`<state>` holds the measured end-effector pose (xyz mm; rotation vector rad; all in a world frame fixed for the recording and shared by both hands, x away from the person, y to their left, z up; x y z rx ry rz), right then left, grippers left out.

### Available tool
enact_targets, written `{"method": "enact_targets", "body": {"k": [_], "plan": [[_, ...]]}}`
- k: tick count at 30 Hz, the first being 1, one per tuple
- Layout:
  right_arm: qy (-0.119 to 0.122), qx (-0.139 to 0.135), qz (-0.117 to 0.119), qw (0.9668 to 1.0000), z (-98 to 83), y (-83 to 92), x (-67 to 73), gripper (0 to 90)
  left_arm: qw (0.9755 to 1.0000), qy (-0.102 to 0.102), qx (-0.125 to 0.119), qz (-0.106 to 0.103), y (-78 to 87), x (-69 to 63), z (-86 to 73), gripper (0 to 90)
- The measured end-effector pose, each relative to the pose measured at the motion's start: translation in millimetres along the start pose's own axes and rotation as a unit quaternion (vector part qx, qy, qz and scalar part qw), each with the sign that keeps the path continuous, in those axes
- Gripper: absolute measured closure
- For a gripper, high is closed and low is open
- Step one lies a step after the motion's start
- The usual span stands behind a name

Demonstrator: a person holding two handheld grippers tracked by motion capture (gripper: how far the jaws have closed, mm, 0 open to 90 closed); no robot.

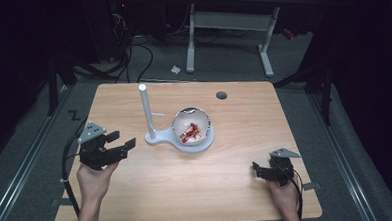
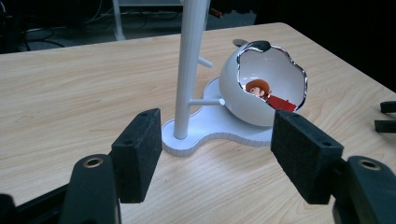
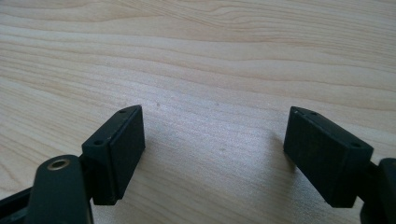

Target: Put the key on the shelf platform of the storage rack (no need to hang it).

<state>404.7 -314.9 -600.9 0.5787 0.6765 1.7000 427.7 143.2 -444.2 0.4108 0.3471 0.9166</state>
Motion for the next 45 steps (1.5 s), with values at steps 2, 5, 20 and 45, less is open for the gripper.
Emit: {"method": "enact_targets", "body": {"k": [2,5,20,45], "plan": [[0.000,0.000,0.000,1.0000,0.0,0.0,-0.1,20.7,1.0000,0.002,-0.002,0.001,1.8,0.6,-1.2,34.1],[0.000,0.000,0.000,1.0000,0.0,0.0,0.0,20.7,1.0000,0.003,-0.004,0.003,3.9,1.6,-3.4,33.8],[0.000,0.000,0.000,1.0000,0.0,0.0,-0.1,20.7,0.9998,0.016,-0.006,0.010,9.0,4.4,-22.2,33.1],[0.000,0.000,0.000,1.0000,0.0,0.0,0.0,20.7,0.9993,0.034,0.013,0.006,-12.8,0.3,-64.6,31.7]]}}
Point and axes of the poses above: each handheld gripper's, and its own axes: y roughly backward along the jaws, z roughly out of its top, x roughly to its left, the point moved 10 cm from there along -y, roughly forward along the jaws, and after that the axes turned 3 degrees about -y, right-handed, at the moved point
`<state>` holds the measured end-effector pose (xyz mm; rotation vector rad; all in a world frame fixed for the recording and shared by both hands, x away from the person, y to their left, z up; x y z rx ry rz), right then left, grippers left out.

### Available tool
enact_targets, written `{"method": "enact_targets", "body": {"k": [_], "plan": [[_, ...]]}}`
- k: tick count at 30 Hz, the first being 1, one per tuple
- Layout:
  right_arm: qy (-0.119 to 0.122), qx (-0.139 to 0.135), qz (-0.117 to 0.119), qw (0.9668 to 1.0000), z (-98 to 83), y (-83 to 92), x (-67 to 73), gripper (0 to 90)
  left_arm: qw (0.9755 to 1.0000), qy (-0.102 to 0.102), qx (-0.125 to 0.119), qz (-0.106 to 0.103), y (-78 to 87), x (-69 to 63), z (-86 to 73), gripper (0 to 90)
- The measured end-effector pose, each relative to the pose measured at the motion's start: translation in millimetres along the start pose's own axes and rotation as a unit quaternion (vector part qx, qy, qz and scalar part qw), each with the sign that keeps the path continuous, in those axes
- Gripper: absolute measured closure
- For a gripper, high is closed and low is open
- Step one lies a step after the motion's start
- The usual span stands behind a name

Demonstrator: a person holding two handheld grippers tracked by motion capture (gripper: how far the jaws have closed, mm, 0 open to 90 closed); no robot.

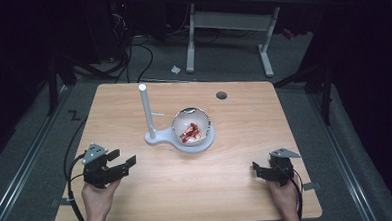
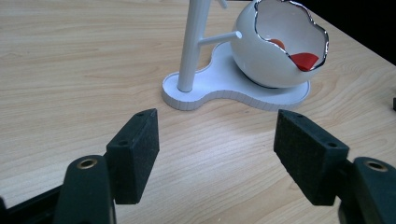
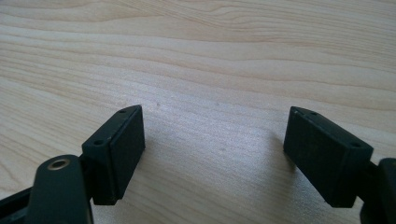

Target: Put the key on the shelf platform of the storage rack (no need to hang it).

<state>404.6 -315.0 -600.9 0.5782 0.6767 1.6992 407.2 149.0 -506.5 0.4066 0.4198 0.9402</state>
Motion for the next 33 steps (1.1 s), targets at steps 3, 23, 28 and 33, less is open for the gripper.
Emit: {"method": "enact_targets", "body": {"k": [3,23,28,33], "plan": [[0.000,0.000,0.000,1.0000,0.0,0.0,0.1,20.7,1.0000,0.001,0.005,-0.001,-3.5,-0.9,-4.7,31.5],[0.000,0.000,0.000,1.0000,0.0,0.0,0.0,20.8,0.9991,-0.003,0.039,0.017,-28.2,2.8,-37.5,25.9],[0.000,0.000,0.000,1.0000,0.0,0.0,0.0,20.8,0.9986,-0.007,0.048,0.021,-33.9,4.6,-44.8,24.2],[0.001,0.000,0.000,1.0000,0.0,0.0,0.0,20.8,0.9977,-0.013,0.060,0.028,-40.1,5.9,-52.6,23.3]]}}
Point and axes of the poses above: each handheld gripper's, and its own axes: y roughly backward along the jaws, z roughly out of its top, x roughly to its left, the point moved 10 cm from there along -y, roughly forward along the jaws, and after that the axes turned 3 degrees about -y, right-handed, at the moved point
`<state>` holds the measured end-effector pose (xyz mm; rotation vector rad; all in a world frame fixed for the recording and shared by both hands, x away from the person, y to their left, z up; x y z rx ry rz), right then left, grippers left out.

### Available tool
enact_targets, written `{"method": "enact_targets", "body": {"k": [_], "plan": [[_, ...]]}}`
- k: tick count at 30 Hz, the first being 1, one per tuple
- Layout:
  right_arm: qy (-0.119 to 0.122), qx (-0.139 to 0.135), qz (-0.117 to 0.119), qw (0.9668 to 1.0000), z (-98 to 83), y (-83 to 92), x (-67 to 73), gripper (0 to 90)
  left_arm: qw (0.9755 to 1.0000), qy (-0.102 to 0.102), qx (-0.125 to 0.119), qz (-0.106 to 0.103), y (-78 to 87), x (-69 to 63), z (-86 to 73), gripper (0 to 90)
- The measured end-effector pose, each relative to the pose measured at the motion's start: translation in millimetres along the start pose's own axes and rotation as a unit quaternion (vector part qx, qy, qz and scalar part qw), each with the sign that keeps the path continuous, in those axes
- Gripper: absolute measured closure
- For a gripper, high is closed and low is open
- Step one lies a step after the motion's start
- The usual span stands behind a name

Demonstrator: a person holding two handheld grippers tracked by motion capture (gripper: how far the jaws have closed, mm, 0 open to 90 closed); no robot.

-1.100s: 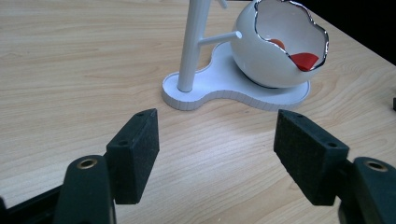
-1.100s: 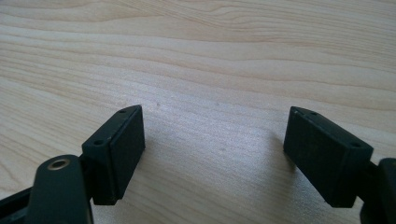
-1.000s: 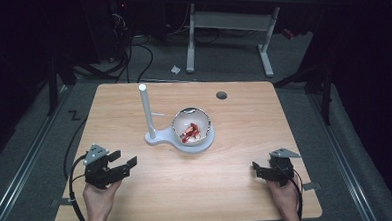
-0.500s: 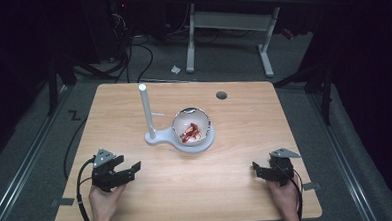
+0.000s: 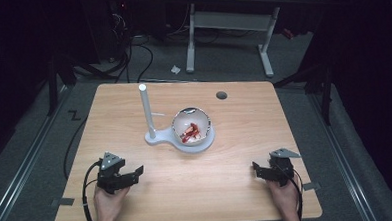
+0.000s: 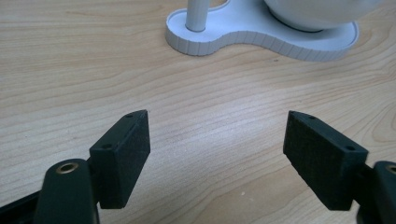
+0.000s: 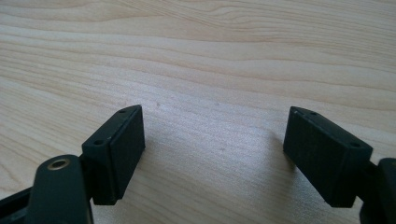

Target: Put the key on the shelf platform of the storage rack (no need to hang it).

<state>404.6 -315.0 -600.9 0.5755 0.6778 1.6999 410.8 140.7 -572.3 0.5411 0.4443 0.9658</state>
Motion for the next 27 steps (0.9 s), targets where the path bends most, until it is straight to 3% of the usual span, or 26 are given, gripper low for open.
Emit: {"method": "enact_targets", "body": {"k": [6,11,20,27], "plan": [[0.000,0.000,0.000,1.0000,0.0,0.0,0.0,20.8,1.0000,0.003,0.004,0.009,-6.8,2.5,-5.6,22.6],[-0.001,0.000,0.000,1.0000,-0.1,0.0,0.1,20.8,0.9991,-0.018,0.017,0.035,-12.0,2.6,-11.0,22.6],[0.002,0.000,0.001,1.0000,0.1,-0.1,0.2,20.8,0.9963,-0.046,0.042,0.059,-27.3,-0.8,-19.1,22.7],[0.002,0.000,0.001,1.0000,0.1,-0.1,0.1,20.8,0.9965,-0.044,0.039,0.060,-29.7,-2.4,-17.9,22.1]]}}
Point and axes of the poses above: each handheld gripper's, and its own axes: y roughly backward along the jaws, z roughly out of its top, x roughly to its left, the point moved 10 cm from there along -y, roughly forward along the jaws, and after that the axes turned 3 degrees about -y, right-handed, at the moved point
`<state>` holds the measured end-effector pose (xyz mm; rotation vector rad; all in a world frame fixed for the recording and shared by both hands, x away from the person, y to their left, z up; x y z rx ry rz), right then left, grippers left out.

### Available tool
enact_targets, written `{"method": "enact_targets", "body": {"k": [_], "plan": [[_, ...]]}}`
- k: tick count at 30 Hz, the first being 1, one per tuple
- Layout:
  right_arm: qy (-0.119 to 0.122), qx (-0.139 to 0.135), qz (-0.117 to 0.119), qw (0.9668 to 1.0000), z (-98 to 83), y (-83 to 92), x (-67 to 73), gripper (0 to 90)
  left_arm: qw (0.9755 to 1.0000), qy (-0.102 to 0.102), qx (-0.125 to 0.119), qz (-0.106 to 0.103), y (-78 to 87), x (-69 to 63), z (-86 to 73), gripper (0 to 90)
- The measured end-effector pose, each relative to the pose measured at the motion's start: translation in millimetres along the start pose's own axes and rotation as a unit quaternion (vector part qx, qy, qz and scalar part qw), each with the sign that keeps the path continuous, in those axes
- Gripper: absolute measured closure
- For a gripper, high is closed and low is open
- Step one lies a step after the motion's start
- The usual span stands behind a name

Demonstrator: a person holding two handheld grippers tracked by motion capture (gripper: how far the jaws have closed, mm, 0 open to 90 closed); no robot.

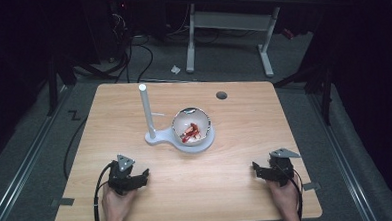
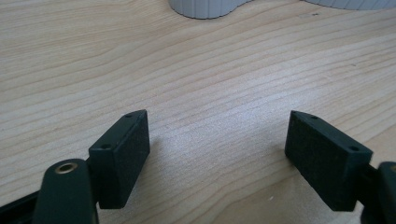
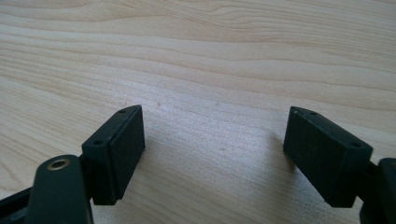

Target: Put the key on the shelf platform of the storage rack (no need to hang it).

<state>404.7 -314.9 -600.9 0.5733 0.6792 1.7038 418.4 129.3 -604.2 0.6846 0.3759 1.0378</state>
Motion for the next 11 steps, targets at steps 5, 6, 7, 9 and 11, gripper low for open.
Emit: {"method": "enact_targets", "body": {"k": [5,6,7,9,11], "plan": [[0.000,0.000,0.000,1.0000,-0.1,0.0,0.0,20.8,1.0000,0.003,0.000,0.001,0.1,-0.1,-0.1,22.0],[0.000,0.000,0.000,1.0000,0.0,0.0,-0.1,20.8,1.0000,0.004,0.000,0.001,0.1,-0.1,-0.1,22.0],[-0.001,0.000,-0.001,1.0000,0.0,0.0,0.0,20.9,1.0000,0.004,0.000,0.001,0.1,-0.1,-0.1,22.1],[-0.002,0.000,-0.001,1.0000,-0.1,0.0,0.0,20.9,1.0000,0.004,-0.001,0.001,0.1,-0.1,-0.1,22.2],[-0.002,0.001,-0.001,1.0000,-0.1,0.0,0.0,20.9,1.0000,0.005,-0.001,0.001,0.0,-0.1,0.0,22.2]]}}
Point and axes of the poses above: each handheld gripper's, and its own axes: y roughly backward along the jaws, z roughly out of its top, x roughly to its left, the point moved 10 cm from there along -y, roughly forward along the jaws, and after that the axes turned 3 degrees about -y, right-handed, at the moved point
